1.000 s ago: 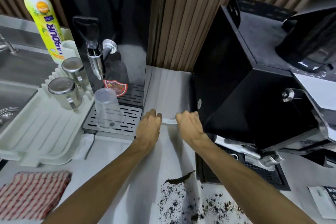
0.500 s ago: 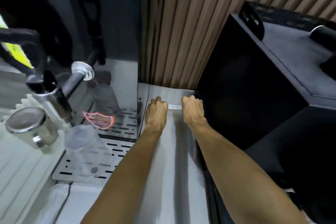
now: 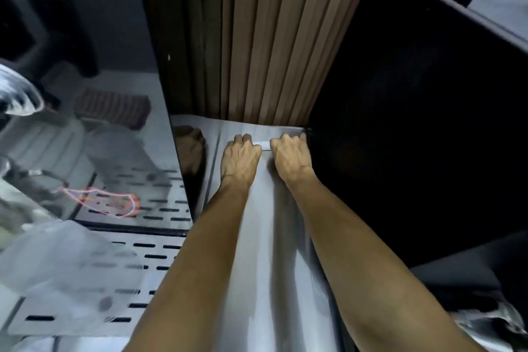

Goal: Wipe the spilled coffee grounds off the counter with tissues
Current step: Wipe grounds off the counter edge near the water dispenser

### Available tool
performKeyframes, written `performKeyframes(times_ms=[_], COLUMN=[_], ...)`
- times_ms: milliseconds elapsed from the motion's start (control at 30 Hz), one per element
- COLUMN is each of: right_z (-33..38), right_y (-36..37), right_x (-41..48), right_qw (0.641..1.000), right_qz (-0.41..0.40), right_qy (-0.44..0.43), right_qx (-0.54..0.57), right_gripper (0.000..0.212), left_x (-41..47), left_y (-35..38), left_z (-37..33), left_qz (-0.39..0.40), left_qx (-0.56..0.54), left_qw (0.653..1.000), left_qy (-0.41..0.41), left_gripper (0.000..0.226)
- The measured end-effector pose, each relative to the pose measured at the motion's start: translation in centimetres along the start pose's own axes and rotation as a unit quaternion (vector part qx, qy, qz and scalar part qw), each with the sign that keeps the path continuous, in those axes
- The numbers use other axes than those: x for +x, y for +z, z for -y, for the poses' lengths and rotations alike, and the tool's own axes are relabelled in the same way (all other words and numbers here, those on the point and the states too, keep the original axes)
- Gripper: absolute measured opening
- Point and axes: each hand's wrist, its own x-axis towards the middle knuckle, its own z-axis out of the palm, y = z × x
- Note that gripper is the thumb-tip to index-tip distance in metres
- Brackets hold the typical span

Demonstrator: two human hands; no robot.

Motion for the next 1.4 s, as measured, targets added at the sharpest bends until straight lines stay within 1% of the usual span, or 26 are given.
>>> performKeyframes(times_ms=[167, 333, 400, 500, 633, 733, 867, 967, 1067, 1133, 1200, 1233, 1333, 1400], right_z=[-0.2, 0.2, 0.7, 1.6, 2.5, 2.8, 2.6, 2.3, 1.8, 1.1, 0.3, 0.0, -0.5, -0.3], right_y=[-0.6, -1.5, -1.7, -2.0, -2.9, -3.2, -3.9, -4.2, -4.1, -4.5, -5.3, -5.7, -6.2, -6.1], right_x=[-2.2, -5.9, -7.8, -11.0, -15.9, -19.3, -23.8, -27.1, -30.2, -31.9, -32.8, -32.8, -30.7, -29.5], right_qw=[1.0, 0.999, 0.998, 0.997, 0.997, 0.997, 0.995, 0.991, 0.984, 0.977, 0.971, 0.971, 0.981, 0.983], right_qz=[0.015, 0.044, 0.059, 0.072, 0.068, 0.061, 0.038, 0.019, 0.04, 0.06, 0.087, 0.091, 0.074, 0.063], right_qy=[-0.014, -0.025, -0.018, -0.01, -0.014, -0.037, -0.095, -0.131, -0.172, -0.205, -0.22, -0.217, -0.178, -0.169], right_qx=[-0.015, -0.014, -0.016, -0.026, -0.03, -0.016, 0.002, 0.009, 0.017, 0.02, 0.034, 0.042, 0.034, 0.02], right_gripper=[0.025, 0.026, 0.027, 0.028, 0.027, 0.027, 0.026, 0.026, 0.026, 0.025, 0.022, 0.021, 0.021, 0.025], left_x=[-2.0, -6.1, -7.9, -10.7, -15.1, -18.6, -23.3, -26.7, -30.0, -31.6, -32.3, -32.1, -29.7, -28.1], left_y=[-1.0, -2.0, -2.1, -2.6, -4.3, -5.3, -6.6, -7.7, -8.6, -9.4, -10.4, -10.7, -11.0, -10.6], left_z=[0.2, -0.7, -1.1, -1.5, -1.9, -2.1, -2.2, -2.5, -3.0, -3.3, -3.3, -3.2, -2.4, -2.1], left_qz=[0.011, 0.037, 0.052, 0.064, 0.076, 0.092, 0.116, 0.119, 0.134, 0.144, 0.144, 0.137, 0.104, 0.096], left_qx=[-0.02, -0.045, -0.049, -0.062, -0.06, -0.052, -0.059, -0.066, -0.057, -0.049, -0.057, -0.064, -0.085, -0.077], left_qw=[1.0, 0.998, 0.997, 0.995, 0.995, 0.993, 0.989, 0.987, 0.984, 0.98, 0.977, 0.979, 0.987, 0.989], left_qy=[0.0, 0.02, 0.033, 0.031, 0.039, 0.051, 0.065, 0.08, 0.102, 0.132, 0.143, 0.134, 0.083, 0.085], left_gripper=[0.028, 0.027, 0.029, 0.029, 0.028, 0.027, 0.028, 0.03, 0.029, 0.026, 0.023, 0.023, 0.02, 0.021])
